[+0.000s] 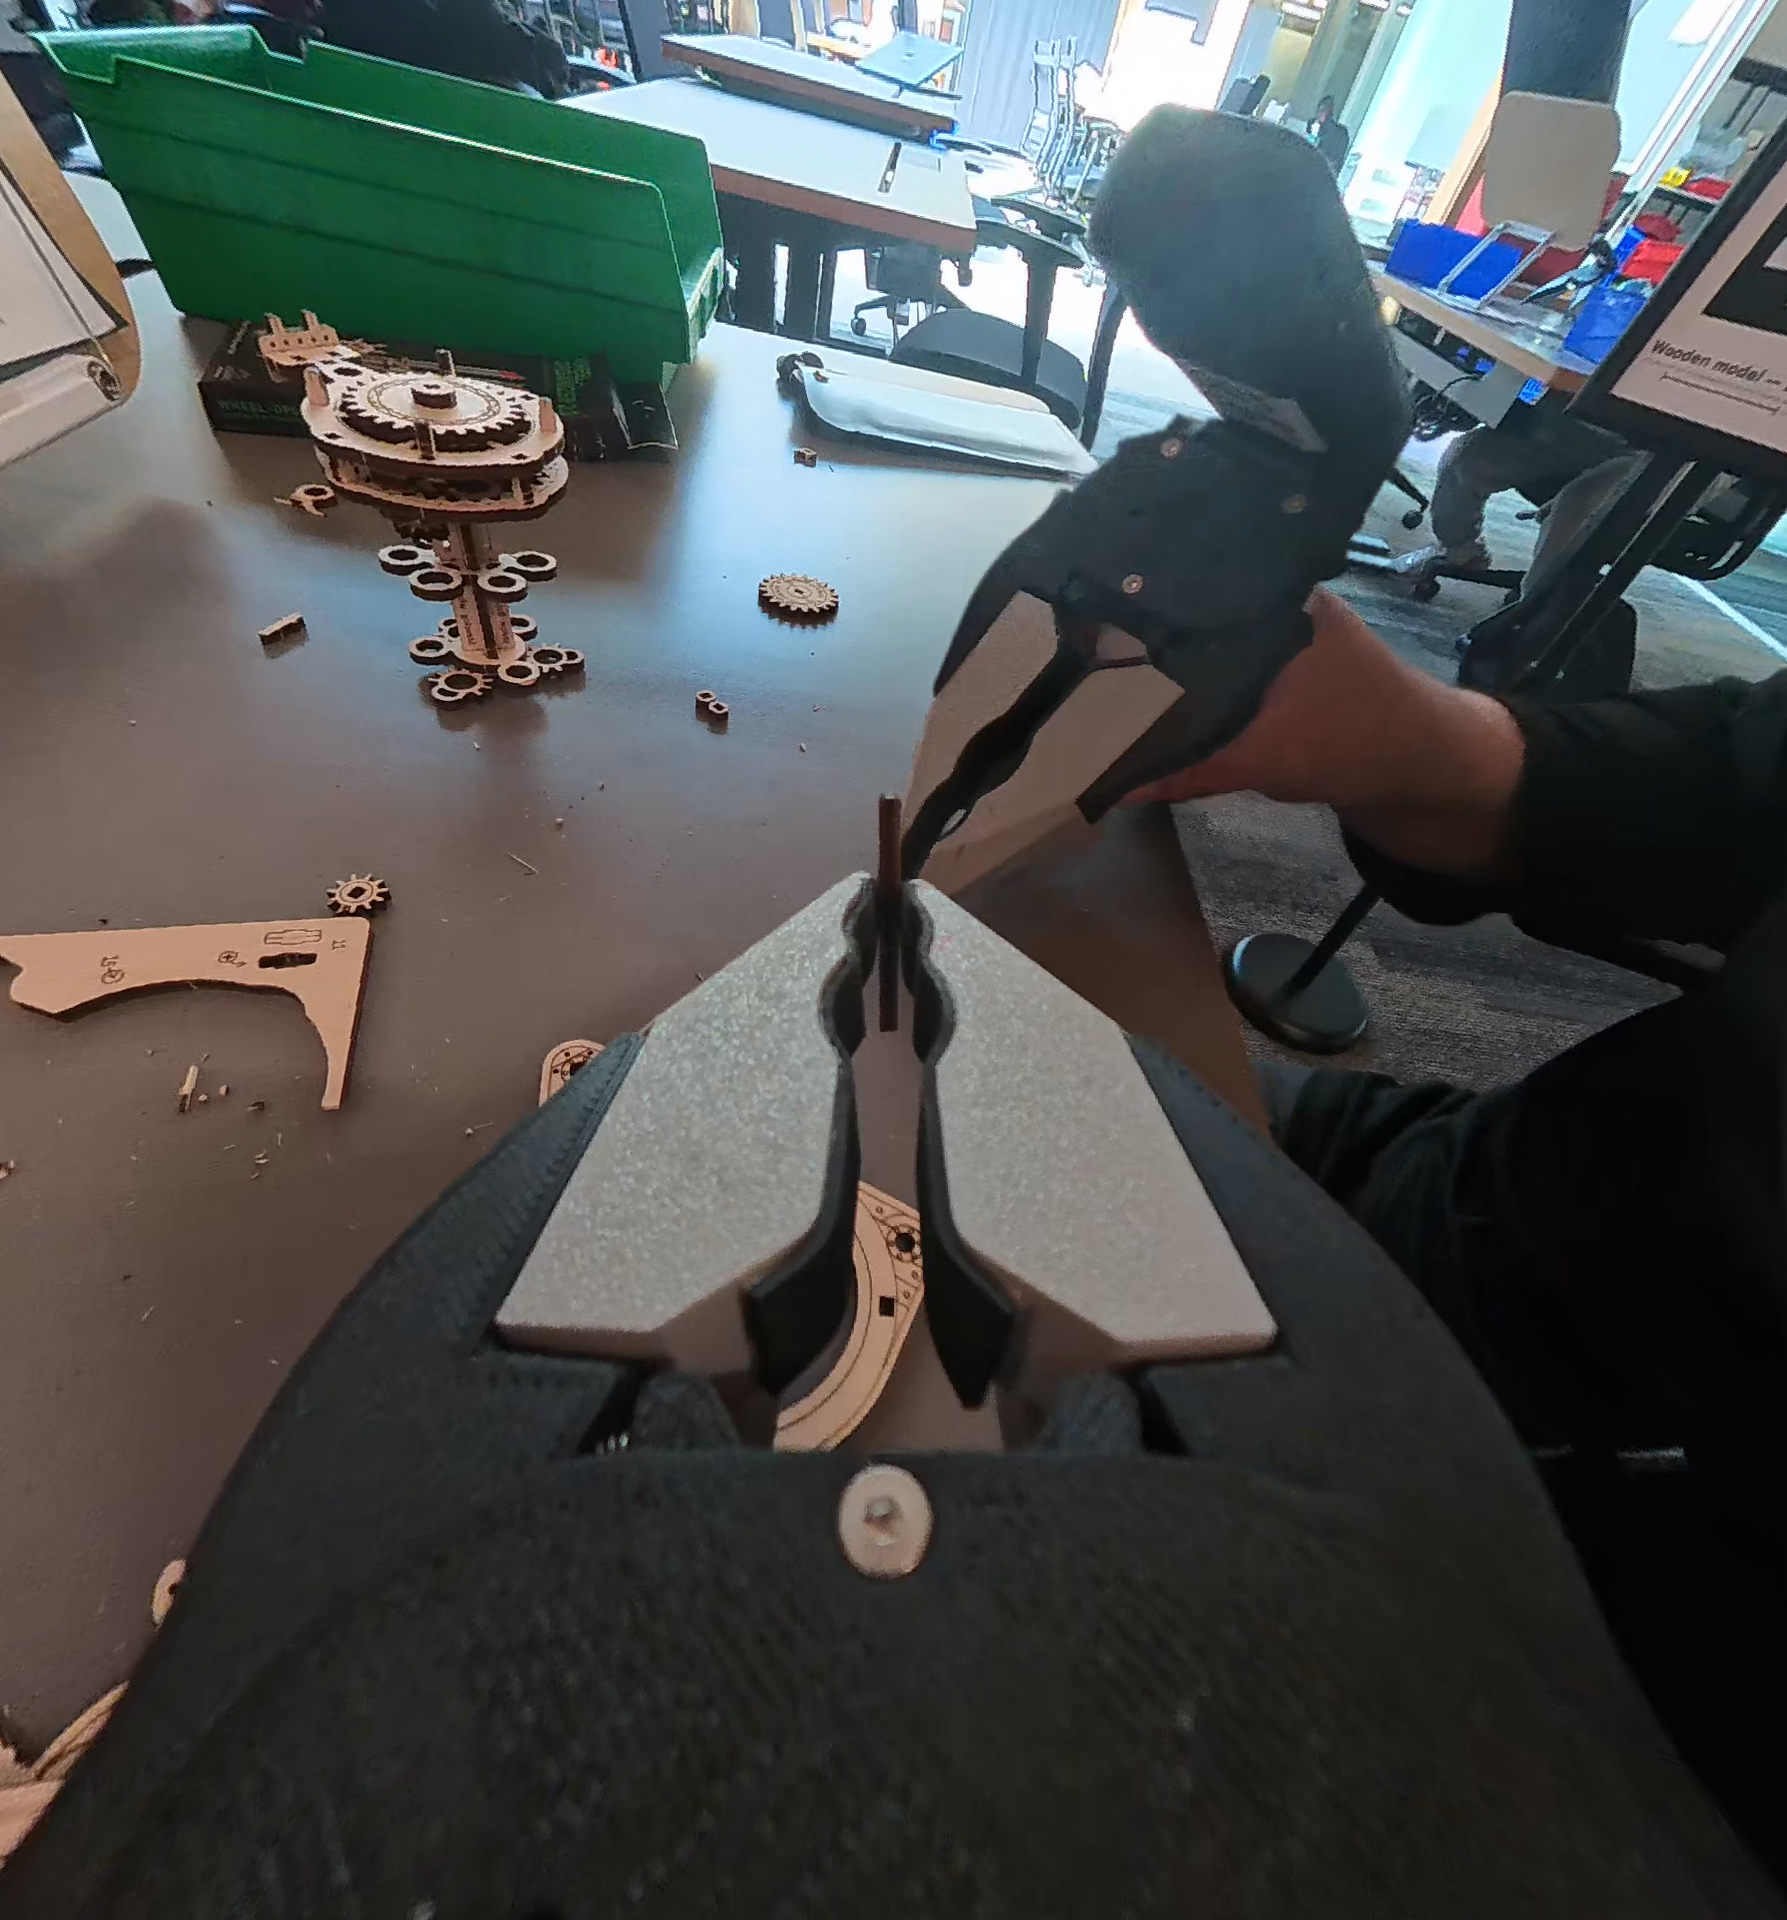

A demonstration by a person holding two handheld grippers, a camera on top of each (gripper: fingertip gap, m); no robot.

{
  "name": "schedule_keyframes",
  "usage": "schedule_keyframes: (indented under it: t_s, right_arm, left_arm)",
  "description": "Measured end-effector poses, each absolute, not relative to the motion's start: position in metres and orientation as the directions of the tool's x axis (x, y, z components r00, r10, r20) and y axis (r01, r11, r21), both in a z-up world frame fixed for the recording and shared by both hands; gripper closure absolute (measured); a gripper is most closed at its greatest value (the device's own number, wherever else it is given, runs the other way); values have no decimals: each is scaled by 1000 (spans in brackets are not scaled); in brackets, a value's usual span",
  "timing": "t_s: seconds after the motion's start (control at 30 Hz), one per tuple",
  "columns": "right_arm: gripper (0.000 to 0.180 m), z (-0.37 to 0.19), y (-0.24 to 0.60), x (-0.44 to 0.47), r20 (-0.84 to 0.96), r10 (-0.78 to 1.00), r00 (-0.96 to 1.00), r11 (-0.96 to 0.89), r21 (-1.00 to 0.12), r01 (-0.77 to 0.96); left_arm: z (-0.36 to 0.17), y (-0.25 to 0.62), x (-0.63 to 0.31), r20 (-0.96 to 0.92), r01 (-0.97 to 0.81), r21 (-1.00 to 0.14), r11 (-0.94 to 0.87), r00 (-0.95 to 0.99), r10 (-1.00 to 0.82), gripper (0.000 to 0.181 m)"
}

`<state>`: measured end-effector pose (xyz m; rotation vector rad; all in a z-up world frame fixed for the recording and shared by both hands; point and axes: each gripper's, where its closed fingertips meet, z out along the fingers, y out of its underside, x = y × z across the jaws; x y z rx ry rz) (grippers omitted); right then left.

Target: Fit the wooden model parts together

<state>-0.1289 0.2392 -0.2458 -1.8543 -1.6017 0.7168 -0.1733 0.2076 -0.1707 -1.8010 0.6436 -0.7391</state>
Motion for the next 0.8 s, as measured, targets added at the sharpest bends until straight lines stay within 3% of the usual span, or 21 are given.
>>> schedule_keyframes:
  t_s: [0.17, 0.43, 0.6, 0.8]
  right_arm:
    - [176, -247, 233, -130, 22, 983, -183, 150, -673, 725]
    - [175, -247, 227, -128, 76, 752, -654, 561, -595, 576]
    - [164, -247, 227, -128, 8, 742, -670, 567, -542, 621]
    - [170, -247, 231, -128, -12, 893, -451, 354, -601, 717]
  left_arm:
    - [-172, 207, -173, 182, -89, -943, -319, 665, -724, 180]
    - [-174, 203, -170, 183, -109, -940, -325, 641, -745, 180]
    - [-177, 204, -170, 202, -102, -935, -339, 631, -749, 180]
    - [-177, 205, -170, 208, -97, -935, -343, 632, -746, 180]
